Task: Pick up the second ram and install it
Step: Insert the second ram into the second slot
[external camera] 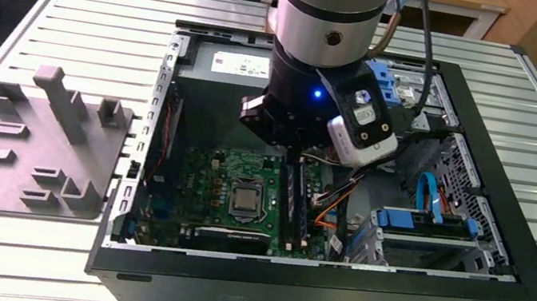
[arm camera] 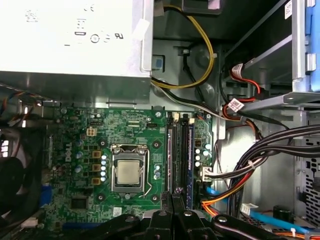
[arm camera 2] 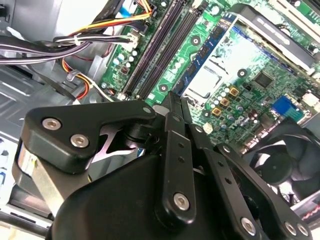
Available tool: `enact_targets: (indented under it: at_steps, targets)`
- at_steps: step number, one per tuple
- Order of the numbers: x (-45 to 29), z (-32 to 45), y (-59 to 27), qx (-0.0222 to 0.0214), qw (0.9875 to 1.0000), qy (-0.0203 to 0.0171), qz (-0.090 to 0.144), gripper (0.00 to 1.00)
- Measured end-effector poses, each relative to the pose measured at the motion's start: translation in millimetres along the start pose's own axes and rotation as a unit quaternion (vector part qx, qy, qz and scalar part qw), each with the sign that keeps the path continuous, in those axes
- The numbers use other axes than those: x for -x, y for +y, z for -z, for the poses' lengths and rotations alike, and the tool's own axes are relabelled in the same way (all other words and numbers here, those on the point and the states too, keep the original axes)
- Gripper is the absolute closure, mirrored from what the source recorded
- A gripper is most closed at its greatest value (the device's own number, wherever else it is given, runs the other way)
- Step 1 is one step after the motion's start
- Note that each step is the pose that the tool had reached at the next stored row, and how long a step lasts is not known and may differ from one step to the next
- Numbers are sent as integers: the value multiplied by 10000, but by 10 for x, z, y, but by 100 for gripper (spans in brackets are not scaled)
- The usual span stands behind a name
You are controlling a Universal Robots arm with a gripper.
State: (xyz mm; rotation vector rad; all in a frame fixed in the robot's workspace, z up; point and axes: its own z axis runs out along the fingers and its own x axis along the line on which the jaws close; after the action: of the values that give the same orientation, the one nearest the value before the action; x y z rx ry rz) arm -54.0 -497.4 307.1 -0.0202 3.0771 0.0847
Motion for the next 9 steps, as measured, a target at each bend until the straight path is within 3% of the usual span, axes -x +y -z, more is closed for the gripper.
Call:
enact_targets:
  at_steps: [9]
  targets:
    - [0,-80,-4,6,10000,0,0,89]
